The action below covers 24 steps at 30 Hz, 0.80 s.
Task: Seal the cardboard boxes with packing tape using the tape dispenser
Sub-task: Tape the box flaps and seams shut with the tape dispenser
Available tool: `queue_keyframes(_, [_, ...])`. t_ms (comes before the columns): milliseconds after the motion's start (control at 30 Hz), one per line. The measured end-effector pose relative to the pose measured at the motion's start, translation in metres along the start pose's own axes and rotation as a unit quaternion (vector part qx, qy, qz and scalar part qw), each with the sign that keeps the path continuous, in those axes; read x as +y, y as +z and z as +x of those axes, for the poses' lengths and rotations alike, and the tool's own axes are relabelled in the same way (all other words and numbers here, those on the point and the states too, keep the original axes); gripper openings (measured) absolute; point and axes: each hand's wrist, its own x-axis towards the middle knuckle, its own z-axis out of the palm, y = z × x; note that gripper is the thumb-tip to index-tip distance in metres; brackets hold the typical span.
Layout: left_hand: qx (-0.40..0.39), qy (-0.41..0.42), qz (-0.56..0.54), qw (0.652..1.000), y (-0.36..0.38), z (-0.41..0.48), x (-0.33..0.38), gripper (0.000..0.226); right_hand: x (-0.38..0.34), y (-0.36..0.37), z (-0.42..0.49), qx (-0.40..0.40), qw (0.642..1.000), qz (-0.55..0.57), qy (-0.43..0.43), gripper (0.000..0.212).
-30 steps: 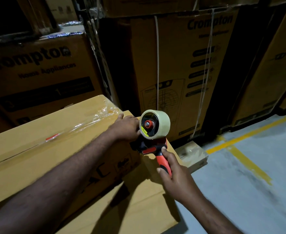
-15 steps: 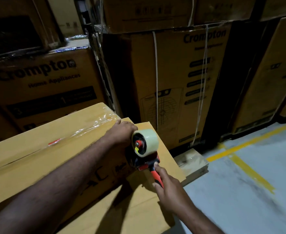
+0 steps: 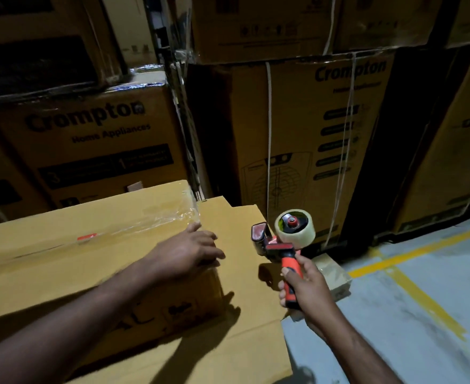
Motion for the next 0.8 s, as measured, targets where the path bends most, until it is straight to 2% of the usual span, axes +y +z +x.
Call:
queue_keyframes(67, [0.043,0.017,0.048,0.998,0.004,-0.029,0.006,0.033,0.004,0.010,0.007,-0.011,0.999,0.024,0.018,0.031])
queue_keyframes(100, [0.049,-0.012,0.077,0.996,0.007,-0.041,0.012,0.036,0.006,0.018,0.011,-0.017,0.999,0.032,0.029,0.027])
queue_keyframes(167, [0.073,-0.128,0.124,0.981,0.013,-0.058,0.032,0.035,0.012,0.032,0.016,-0.024,0.998,0.036,0.048,0.021])
queue_keyframes(267, [0.148,-0.304,0.121,0.933,0.032,-0.063,0.067,0.042,0.027,0.055,0.026,-0.038,0.997,0.014,0.065,0.020])
queue_keyframes(367, [0.241,-0.399,0.068,0.882,0.049,-0.053,0.081,0.052,0.036,0.080,0.038,-0.054,0.997,-0.007,0.063,0.018])
queue_keyframes(433, [0.282,-0.391,0.061,0.874,0.054,-0.049,0.077,0.047,0.040,0.096,0.048,-0.052,0.997,-0.028,0.057,0.018])
queue_keyframes(567, [0.361,-0.308,0.057,0.878,0.066,-0.074,0.057,0.037,0.050,0.114,0.073,-0.030,0.993,-0.103,0.047,0.022])
queue_keyframes(800, [0.416,-0.243,0.029,0.876,0.071,-0.152,0.028,0.031,0.066,0.142,0.107,0.014,0.987,-0.153,0.056,0.025])
